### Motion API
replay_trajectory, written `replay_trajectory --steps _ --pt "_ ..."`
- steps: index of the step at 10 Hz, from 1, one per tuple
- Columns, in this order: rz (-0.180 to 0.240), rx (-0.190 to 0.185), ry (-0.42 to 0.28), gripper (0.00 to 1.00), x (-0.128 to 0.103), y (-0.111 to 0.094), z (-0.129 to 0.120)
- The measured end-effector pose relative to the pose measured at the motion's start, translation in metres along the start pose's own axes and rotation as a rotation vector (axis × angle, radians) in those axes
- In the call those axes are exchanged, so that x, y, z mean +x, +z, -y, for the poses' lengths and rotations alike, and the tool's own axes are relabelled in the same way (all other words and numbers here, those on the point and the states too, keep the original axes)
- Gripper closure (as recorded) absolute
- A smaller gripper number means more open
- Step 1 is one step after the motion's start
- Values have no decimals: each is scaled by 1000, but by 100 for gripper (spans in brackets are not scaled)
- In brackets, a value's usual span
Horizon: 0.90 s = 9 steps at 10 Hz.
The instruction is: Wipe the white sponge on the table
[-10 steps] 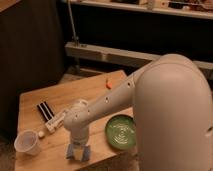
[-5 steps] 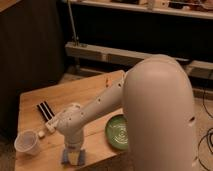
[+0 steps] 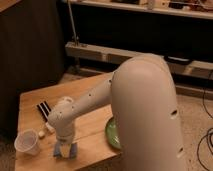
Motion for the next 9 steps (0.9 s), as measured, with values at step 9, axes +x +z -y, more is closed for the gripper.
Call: replay_trajectory --steps 9 --pt "-12 72 202 79 71 -27 99"
